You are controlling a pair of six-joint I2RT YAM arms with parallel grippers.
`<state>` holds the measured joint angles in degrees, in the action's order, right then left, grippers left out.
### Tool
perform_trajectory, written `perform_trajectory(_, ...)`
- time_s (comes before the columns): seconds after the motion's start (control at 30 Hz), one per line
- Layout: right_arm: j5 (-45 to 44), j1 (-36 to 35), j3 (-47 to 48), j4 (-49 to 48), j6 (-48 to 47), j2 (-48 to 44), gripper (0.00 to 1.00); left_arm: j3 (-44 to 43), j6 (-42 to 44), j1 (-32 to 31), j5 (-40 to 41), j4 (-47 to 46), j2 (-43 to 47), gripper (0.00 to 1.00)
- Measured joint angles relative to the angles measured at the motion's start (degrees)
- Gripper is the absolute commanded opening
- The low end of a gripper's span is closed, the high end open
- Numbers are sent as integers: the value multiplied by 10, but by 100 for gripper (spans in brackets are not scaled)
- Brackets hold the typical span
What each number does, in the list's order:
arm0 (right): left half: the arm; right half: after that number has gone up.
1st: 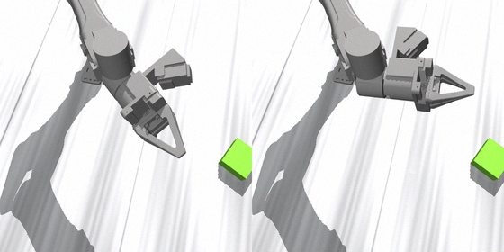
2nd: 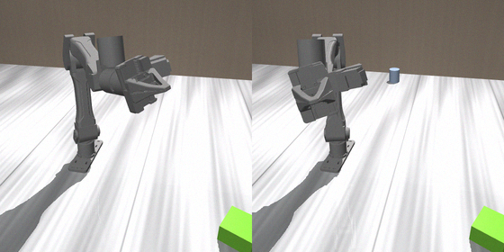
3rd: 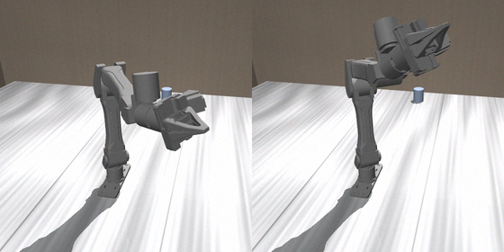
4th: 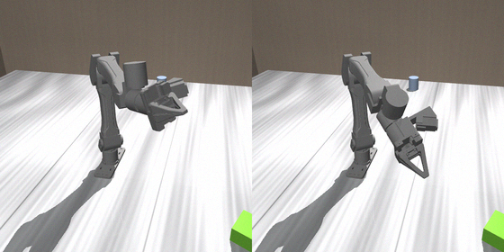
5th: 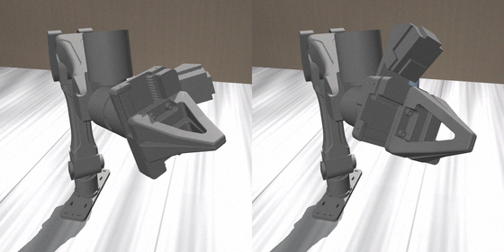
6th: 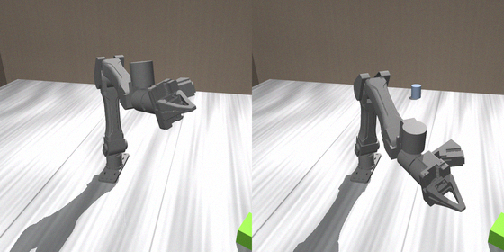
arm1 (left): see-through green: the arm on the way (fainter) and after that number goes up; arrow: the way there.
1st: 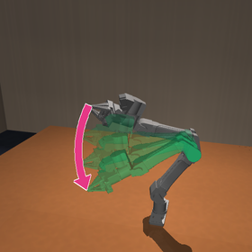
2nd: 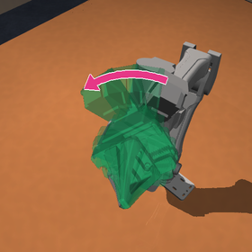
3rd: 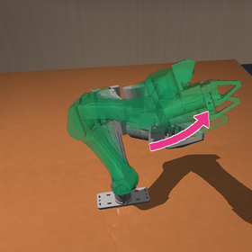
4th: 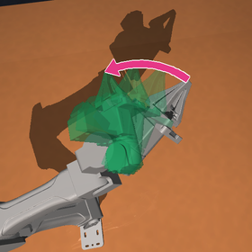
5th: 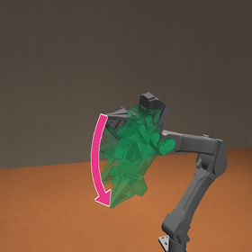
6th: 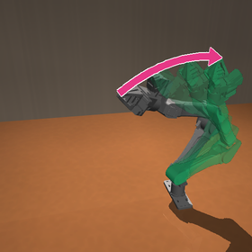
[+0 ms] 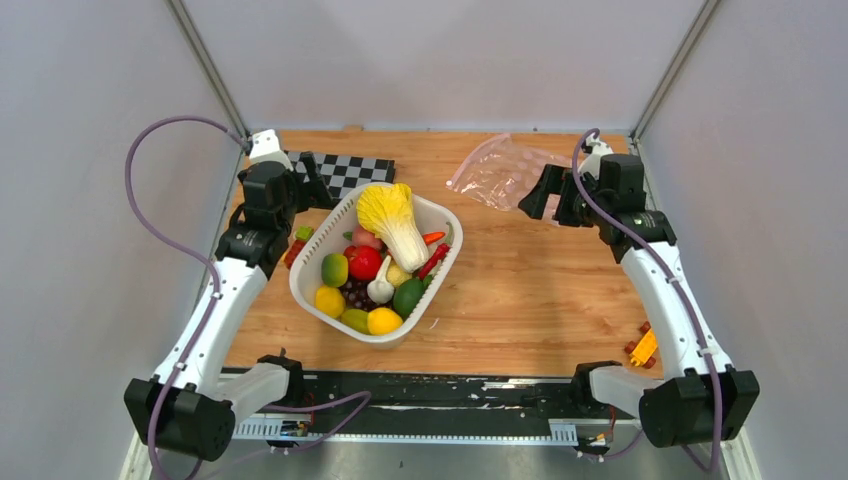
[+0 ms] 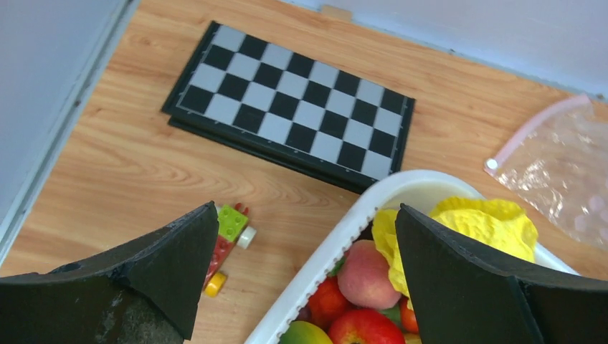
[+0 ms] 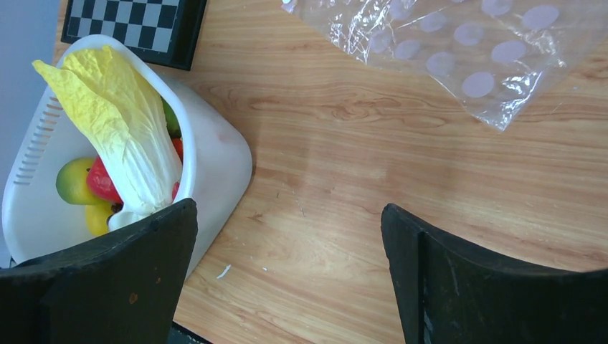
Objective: Place the food in the zip-top bag and seal the zipper
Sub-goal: Move the zipper food storage bag to the center of the board.
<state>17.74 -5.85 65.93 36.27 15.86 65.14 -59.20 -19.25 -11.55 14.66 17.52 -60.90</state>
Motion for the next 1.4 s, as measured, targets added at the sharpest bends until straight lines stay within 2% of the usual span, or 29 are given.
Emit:
perform_trajectory(0.1, 8, 0, 0, 0, 2, 24, 100, -2, -39, 1, 48, 18, 5, 100)
perform_trajectory(0.17, 6, 0, 0, -1, 4, 42, 100, -1, -43, 2, 50, 19, 20, 100)
perform_trajectory(0.33, -24, 0, 3, -3, 7, 89, 97, 31, -18, 3, -31, -26, 96, 100)
perform_trajectory(0.4, -34, 0, 14, -5, 7, 122, 91, 48, -30, 3, -48, -37, 124, 100)
perform_trajectory(0.63, -37, 0, 112, -5, 12, 283, 86, 108, -82, 7, -182, -59, 168, 100)
perform_trajectory(0.73, -36, 0, 155, 5, 11, 344, 88, 151, -115, 8, -262, -73, 181, 100)
perform_trajectory(0.93, -58, -1, 276, 18, -11, 451, 93, 149, -102, -11, -376, -36, 167, 100)
perform_trajectory(1.0, -67, -1, 337, 25, -20, 494, 93, 142, -86, -45, -376, -12, 166, 100)
perform_trajectory(1.17, -65, 3, 399, 20, -22, 577, 93, 135, -52, -172, -347, 35, 170, 100)
perform_trajectory(1.27, -56, 7, 384, 20, -22, 608, 93, 132, -33, -245, -325, 63, 172, 100)
perform_trajectory(1.4, -43, 10, 288, -25, -22, 578, 92, 132, -25, -314, -322, 81, 179, 100)
